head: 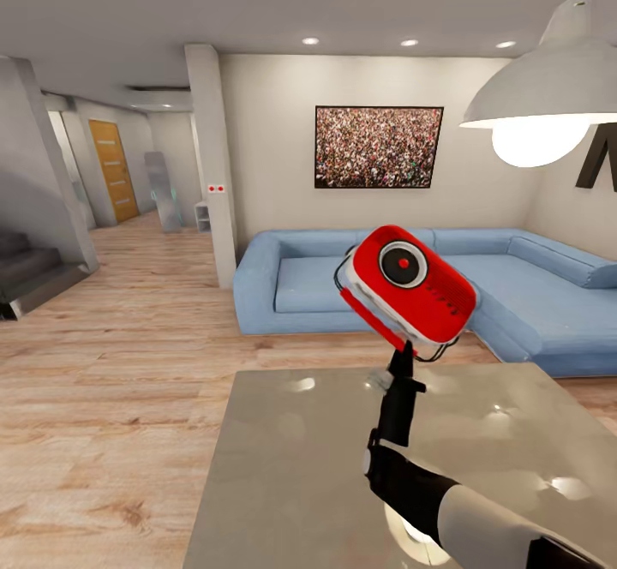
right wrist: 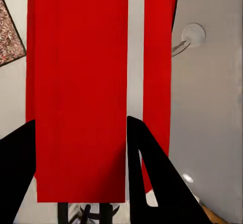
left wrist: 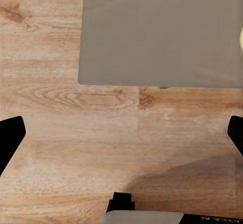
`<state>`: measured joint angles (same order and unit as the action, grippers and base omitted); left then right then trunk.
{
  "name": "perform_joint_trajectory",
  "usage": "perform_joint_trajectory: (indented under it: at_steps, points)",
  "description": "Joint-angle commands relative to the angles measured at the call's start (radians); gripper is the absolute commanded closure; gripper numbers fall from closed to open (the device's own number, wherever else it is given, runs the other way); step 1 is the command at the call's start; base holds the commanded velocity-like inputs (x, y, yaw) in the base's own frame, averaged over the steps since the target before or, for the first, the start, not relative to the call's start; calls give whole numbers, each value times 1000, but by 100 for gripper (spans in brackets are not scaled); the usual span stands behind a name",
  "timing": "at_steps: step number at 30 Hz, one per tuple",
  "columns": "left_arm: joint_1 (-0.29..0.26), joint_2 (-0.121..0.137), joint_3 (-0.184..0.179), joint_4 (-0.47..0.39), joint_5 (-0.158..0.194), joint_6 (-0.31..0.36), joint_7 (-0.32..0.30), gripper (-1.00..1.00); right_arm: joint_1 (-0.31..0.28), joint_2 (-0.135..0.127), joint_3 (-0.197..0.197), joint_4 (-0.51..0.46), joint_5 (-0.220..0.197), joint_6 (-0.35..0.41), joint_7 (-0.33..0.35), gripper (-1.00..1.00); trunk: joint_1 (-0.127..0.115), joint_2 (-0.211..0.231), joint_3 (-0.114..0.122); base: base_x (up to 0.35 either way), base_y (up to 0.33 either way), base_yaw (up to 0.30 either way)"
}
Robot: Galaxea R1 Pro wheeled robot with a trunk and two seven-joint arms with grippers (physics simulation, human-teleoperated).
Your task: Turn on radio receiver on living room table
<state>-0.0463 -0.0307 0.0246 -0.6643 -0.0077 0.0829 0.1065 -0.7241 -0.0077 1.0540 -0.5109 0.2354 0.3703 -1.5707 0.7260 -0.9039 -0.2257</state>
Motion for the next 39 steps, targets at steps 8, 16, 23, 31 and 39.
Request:
perform_joint_trajectory:
  at_steps: [8, 16, 23, 31, 39]
  points:
    - [0, 0, 1, 0, -1, 0, 1, -100, 0, -1, 54, 16, 76, 173, 0, 100, 0, 0, 0, 0, 0, 0]
    - [0, 0, 1, 0, -2, 0, 1, -100, 0, 0, 85, 27, 146, 281, 0, 100, 0, 0, 0, 0, 0, 0]
    - [0, 0, 1, 0, -2, 0, 1, -100, 0, -1, 158, 73, 197, 378, 0, 100, 0, 0, 0, 0, 0, 0]
    - [0, 0, 1, 0, -2, 0, 1, -100, 0, -1, 197, 108, 212, 402, 0, 100, 0, 0, 0, 0, 0, 0]
    - [0, 0, 1, 0, -2, 0, 1, -100, 4, -3, 202, 112, 272, 407, 0, 100, 0, 0, 0, 0, 0, 0]
